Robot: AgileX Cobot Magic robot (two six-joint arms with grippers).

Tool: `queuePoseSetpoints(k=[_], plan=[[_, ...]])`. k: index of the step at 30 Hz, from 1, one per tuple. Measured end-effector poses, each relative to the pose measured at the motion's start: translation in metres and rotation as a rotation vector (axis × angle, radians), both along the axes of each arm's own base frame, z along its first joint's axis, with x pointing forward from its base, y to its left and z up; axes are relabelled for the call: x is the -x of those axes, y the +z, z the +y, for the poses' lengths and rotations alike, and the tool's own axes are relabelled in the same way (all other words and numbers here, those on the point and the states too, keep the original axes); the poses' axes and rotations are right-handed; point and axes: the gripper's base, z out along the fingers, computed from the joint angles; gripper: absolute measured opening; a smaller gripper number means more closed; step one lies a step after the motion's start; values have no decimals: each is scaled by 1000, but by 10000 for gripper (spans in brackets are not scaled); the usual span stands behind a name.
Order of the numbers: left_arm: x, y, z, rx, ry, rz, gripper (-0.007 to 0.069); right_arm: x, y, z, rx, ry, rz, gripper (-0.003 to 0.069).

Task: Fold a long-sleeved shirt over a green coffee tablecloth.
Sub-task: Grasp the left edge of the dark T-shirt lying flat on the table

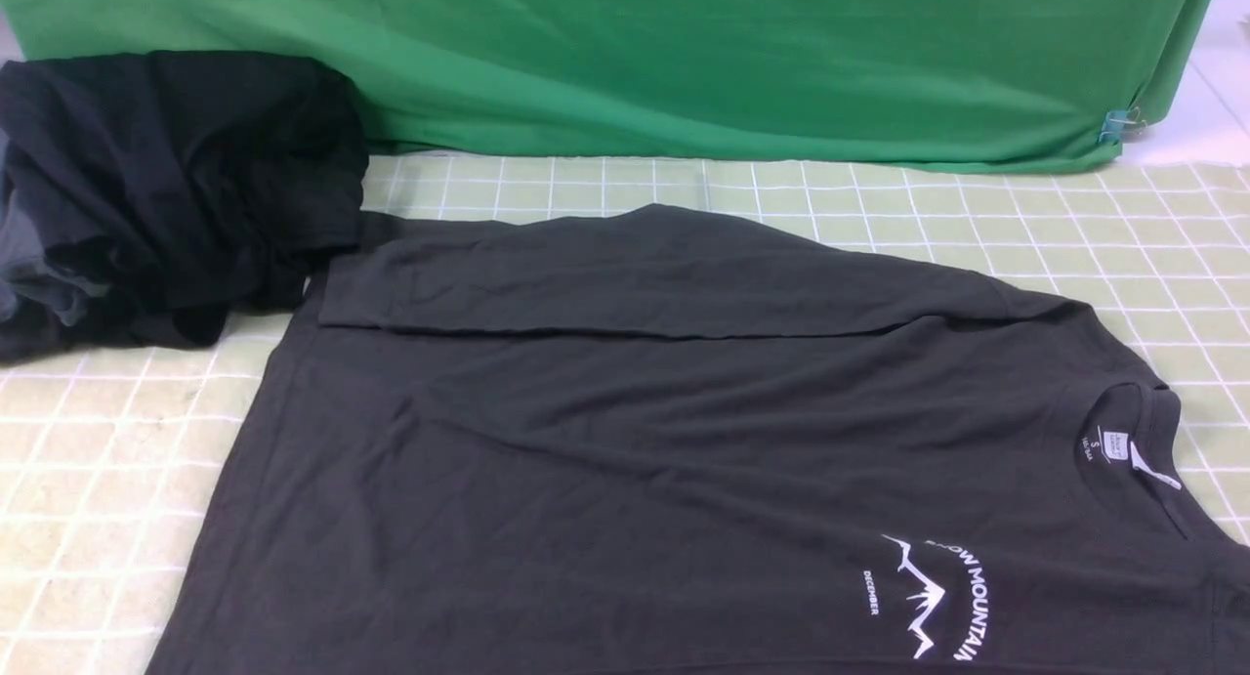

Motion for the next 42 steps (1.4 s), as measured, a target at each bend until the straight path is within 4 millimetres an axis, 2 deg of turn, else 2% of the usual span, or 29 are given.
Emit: queuePoseSetpoints(k=[2, 4, 5, 6, 7, 8, 9, 10, 11, 12, 13, 14, 15, 16, 17, 19, 20, 21, 25, 27, 30, 33, 35, 38, 42], plan=[[-1, 26, -4, -12, -50, 65, 2, -1, 7, 1, -103, -1, -90, 247], [-13, 53, -11, -51, -111, 236, 2, -1, 17, 1, -294, -4, -211, 247], [-23, 64, -14, -69, -138, 336, 2, -1, 22, 0, -386, -5, -269, 247], [-25, 66, -15, -71, -144, 358, 2, -1, 23, 0, -389, -5, -280, 247], [-54, 79, -20, -106, -197, 588, 2, 1, 30, -1, -544, -2, -375, 247], [-56, 82, -21, -120, -208, 622, 2, 1, 32, -2, -567, 0, -391, 247], [-79, 87, -25, -181, -253, 810, 2, 2, 35, -2, -627, 5, -438, 247], [-87, 84, -26, -189, -262, 856, 2, 2, 36, -2, -632, 6, -443, 247], [-113, 82, -31, -283, -333, 1079, 2, 3, 38, -3, -665, 11, -476, 247], [-116, 81, -31, -292, -342, 1104, 2, 3, 39, -3, -670, 12, -481, 247], [-129, 74, -33, -318, -379, 1204, 2, 3, 40, -3, -678, 14, -490, 247], [-152, 55, -35, -343, -445, 1387, 2, 3, 40, -3, -682, 15, -494, 247], [-165, 37, -36, -351, -487, 1509, 2, 3, 40, -3, -688, 15, -495, 247], [-167, 34, -36, -354, -494, 1527, 2, 3, 40, -3, -688, 15, -495, 247], [-176, 11, -39, -378, -535, 1656, 2, 3, 40, -3, -694, 16, -498, 247], [-176, -14, -49, -434, -575, 1767, -4, 3, 40, -3, -700, 16, -498, 247], [-176, -16, -50, -441, -577, 1773, -6, 3, 40, -4, -700, 16, -498, 247], [-170, -29, -58, -491, -587, 1815, -8, 3, 41, -4, -711, 18, -508, 247], [-153, -51, -71, -557, -535, 1901, -8, 4, 43, -4, -723, 24, -533, 246], [-148, -59, -72, -569, -492, 1927, -8, 4, 45, -2, -727, 23, -479, 216], [-140, -70, -71, -575, -463, 1951, -1, 3, 72, 5, -609, 55, -277, 59], [-139, -74, -68, -599, -446, 1952, 24, -6, 100, 10, -457, 108, -123, 13], [-141, -77, -67, -629, -431, 1915, 73, -19, 117, 16, -369, 156, 11, 3], [-143, -81, -67, -643, -427, 1870, 141, -34, 127, 23, -288, 214, 163, 1], [-140, -96, -66, -652, -433, 1867, 344, -59, 130, 35, -226, 291, 325, 1]])
